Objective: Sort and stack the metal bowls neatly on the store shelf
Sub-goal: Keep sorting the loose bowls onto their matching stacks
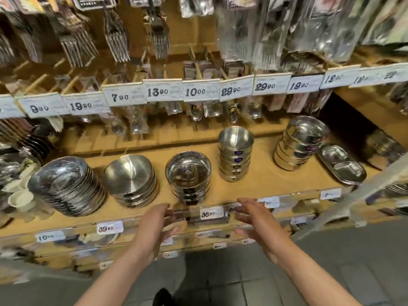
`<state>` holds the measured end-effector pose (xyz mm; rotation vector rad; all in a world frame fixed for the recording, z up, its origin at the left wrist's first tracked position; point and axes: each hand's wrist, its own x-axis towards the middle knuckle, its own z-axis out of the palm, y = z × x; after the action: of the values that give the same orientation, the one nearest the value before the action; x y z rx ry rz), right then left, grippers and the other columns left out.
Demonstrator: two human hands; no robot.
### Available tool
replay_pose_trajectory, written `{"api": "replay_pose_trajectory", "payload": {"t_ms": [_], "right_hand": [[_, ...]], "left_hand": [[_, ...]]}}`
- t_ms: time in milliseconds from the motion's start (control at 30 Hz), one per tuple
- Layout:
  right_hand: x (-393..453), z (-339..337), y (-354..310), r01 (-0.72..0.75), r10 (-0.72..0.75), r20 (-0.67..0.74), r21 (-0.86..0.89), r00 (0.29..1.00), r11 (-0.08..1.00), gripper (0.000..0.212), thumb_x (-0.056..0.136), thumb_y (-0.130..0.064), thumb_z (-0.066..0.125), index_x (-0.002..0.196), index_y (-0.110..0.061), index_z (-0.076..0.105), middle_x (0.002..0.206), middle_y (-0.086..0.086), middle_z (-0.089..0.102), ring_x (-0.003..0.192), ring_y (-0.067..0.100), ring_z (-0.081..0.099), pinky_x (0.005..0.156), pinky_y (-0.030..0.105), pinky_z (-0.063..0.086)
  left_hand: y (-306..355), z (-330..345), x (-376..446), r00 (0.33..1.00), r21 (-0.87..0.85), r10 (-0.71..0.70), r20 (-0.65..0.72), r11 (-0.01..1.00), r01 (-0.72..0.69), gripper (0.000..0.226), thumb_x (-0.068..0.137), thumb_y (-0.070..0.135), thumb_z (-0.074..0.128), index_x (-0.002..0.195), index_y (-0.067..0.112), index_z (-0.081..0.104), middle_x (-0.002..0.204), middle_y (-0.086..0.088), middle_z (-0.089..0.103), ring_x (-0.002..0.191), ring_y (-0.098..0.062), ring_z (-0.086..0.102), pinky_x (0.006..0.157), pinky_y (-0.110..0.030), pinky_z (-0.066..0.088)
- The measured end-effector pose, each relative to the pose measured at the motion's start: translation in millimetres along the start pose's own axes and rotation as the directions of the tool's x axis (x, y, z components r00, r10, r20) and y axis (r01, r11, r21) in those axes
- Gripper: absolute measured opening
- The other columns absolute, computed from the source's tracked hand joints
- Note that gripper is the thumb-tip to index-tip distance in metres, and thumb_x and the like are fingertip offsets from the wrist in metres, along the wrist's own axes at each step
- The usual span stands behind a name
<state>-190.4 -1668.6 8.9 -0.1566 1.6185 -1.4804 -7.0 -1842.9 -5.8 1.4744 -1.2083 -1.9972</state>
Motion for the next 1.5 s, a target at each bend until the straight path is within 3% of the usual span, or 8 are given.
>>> {"api": "replay_pose_trajectory", "payload": {"t_ms": [333,500,633,833,967,1167,1367,1500], "right_hand": [[73,27,3,-0.009,0.023,0.111,-0.124,0.994,0.992,0.024,0.101,-0.043,0.052,0.122,-0.033,0.06,0.137,-0.003,0.056,0.118,0.013,0.057,0.096,0.043,0.058],[110,51,4,-0.026,0.038,0.125,-0.1,0.991,0.995,0.061,0.098,-0.063,0.045,0.154,-0.041,0.034,0.159,-0.011,0.037,0.139,0.014,0.041,0.104,0.045,0.05],[124,69,9,0.01,0.002,0.18,-0.063,0.984,0.998,0.074,0.084,-0.077,0.05,0.15,-0.045,0.039,0.156,-0.017,0.041,0.139,0.008,0.042,0.104,0.044,0.049],[154,75,3,0.004,-0.006,0.139,0.012,0.99,1.0,0.066,0.085,-0.074,0.054,0.144,-0.044,0.049,0.148,-0.012,0.054,0.136,0.016,0.05,0.106,0.05,0.048],[165,81,-4,-0.003,0.0,0.18,0.021,0.984,1.0,0.059,0.078,-0.078,0.053,0.132,-0.054,0.057,0.137,-0.023,0.062,0.127,0.004,0.057,0.068,0.022,0.059],[176,83,-6,0.019,-0.029,0.185,0.056,0.982,0.998,0.057,0.078,-0.079,0.054,0.13,-0.056,0.057,0.139,-0.027,0.058,0.135,0.004,0.048,0.106,0.052,0.047],[174,83,-9,-0.022,0.007,0.194,0.077,0.981,0.997,0.049,0.079,-0.074,0.054,0.124,-0.055,0.064,0.134,-0.023,0.064,0.122,0.001,0.061,0.104,0.051,0.049],[170,80,-9,-0.03,0.012,0.197,0.088,0.98,0.996,0.039,0.089,-0.07,0.05,0.118,-0.052,0.068,0.125,-0.018,0.07,0.112,0.006,0.068,0.092,0.051,0.055]], "left_hand": [[0,7,26,0.995,-0.051,0.01,-0.099,0.999,-0.015,0.023,0.105,0.033,0.048,0.119,0.02,0.06,0.116,-0.004,0.064,0.106,-0.017,0.064,0.069,-0.032,0.061],[-8,21,53,0.999,-0.055,0.028,0.033,0.998,-0.026,0.033,0.107,0.046,0.038,0.095,0.039,0.068,0.076,0.022,0.075,0.076,0.0,0.074,0.077,-0.035,0.058],[-19,37,71,0.999,-0.157,0.027,0.038,0.987,-0.021,0.038,0.102,0.059,0.039,0.113,0.039,0.07,0.11,0.007,0.077,0.101,-0.019,0.073,0.068,-0.028,0.059],[-8,36,100,0.998,-0.25,0.065,0.027,0.967,-0.057,0.045,0.1,0.062,0.038,0.133,0.039,0.059,0.119,0.013,0.073,0.107,-0.011,0.07,0.096,-0.048,0.055],[9,38,116,0.993,-0.218,0.088,0.078,0.974,-0.069,0.05,0.098,0.064,0.035,0.123,0.038,0.07,0.117,0.012,0.075,0.104,-0.001,0.07,0.095,-0.043,0.05],[20,33,138,0.995,-0.266,0.017,0.095,0.964,0.009,0.038,0.091,0.069,0.045,0.113,0.05,0.07,0.12,0.018,0.072,0.115,-0.005,0.065,0.097,-0.043,0.052],[32,31,133,0.991,-0.183,0.035,0.128,0.983,-0.011,0.035,0.096,0.067,0.038,0.115,0.057,0.065,0.123,0.024,0.069,0.11,0.003,0.066,0.081,-0.028,0.057],[37,27,125,0.988,-0.139,0.035,0.151,0.99,-0.014,0.044,0.095,0.071,0.039,0.13,0.053,0.058,0.133,0.02,0.065,0.126,-0.005,0.058,0.096,-0.034,0.053]]}}
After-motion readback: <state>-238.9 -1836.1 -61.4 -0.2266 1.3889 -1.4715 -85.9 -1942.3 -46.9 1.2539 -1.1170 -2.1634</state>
